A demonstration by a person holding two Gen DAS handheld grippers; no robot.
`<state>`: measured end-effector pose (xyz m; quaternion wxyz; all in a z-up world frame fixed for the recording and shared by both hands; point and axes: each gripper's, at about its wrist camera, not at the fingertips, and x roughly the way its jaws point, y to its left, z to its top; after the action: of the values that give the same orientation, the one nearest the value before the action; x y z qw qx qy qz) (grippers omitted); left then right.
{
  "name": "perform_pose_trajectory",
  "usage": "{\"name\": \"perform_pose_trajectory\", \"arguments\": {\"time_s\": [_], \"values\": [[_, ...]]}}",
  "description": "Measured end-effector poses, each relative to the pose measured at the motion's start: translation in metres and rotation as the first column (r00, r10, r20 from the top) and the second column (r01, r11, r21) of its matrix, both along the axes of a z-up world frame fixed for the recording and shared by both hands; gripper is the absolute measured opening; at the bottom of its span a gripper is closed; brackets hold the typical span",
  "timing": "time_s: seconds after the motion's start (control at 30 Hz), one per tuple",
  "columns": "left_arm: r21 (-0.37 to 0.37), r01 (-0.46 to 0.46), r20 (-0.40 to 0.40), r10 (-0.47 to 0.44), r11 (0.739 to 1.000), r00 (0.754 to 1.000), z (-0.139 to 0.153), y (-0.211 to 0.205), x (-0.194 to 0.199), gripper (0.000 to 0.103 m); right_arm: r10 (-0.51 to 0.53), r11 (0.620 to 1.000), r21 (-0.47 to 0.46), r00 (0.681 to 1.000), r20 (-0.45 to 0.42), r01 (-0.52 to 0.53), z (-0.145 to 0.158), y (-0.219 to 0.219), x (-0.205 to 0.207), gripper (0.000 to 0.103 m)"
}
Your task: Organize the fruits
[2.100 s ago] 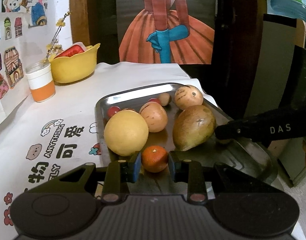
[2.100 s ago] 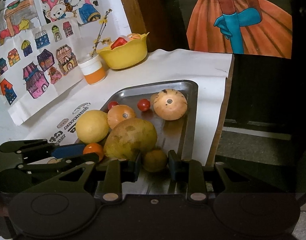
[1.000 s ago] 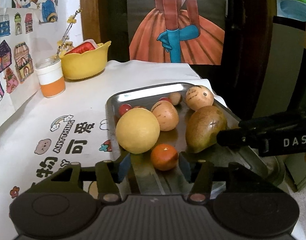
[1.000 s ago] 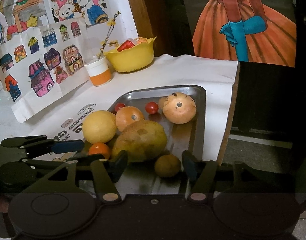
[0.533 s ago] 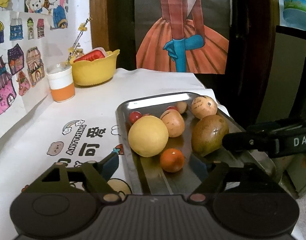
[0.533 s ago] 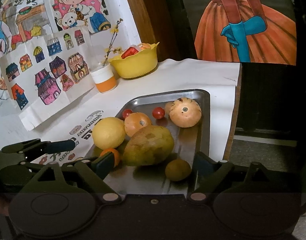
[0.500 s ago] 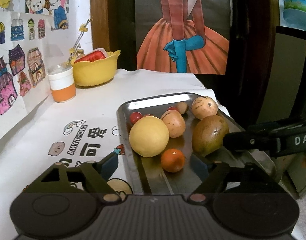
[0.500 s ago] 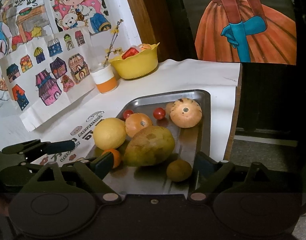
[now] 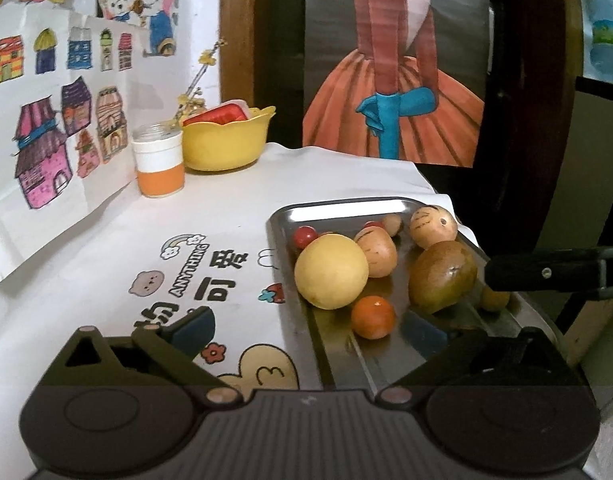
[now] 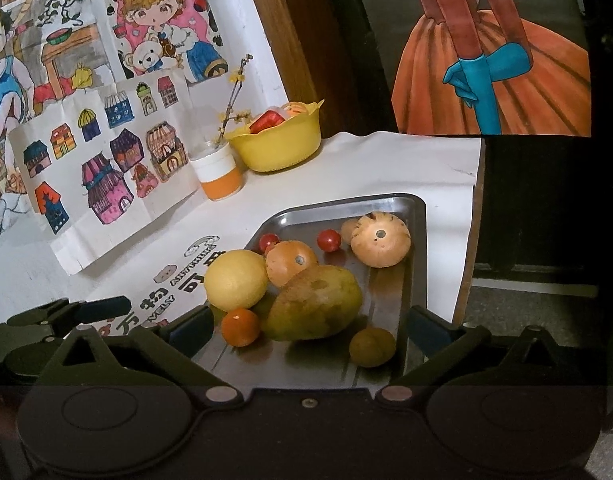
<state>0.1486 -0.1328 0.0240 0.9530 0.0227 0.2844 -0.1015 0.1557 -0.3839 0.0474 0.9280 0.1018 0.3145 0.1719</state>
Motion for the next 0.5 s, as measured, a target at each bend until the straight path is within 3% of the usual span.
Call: {"name": "perform_pose_trajectory", "arguments": {"time_s": [0.5], "values": [[-0.082, -0.064, -0.001, 0.064, 0.995, 0.998, 0.004, 0.018, -0.020, 0.102, -0.009, 1.000, -0.015, 0.999, 0.040, 0.010, 0.017, 0.008, -0.019, 0.102]]}}
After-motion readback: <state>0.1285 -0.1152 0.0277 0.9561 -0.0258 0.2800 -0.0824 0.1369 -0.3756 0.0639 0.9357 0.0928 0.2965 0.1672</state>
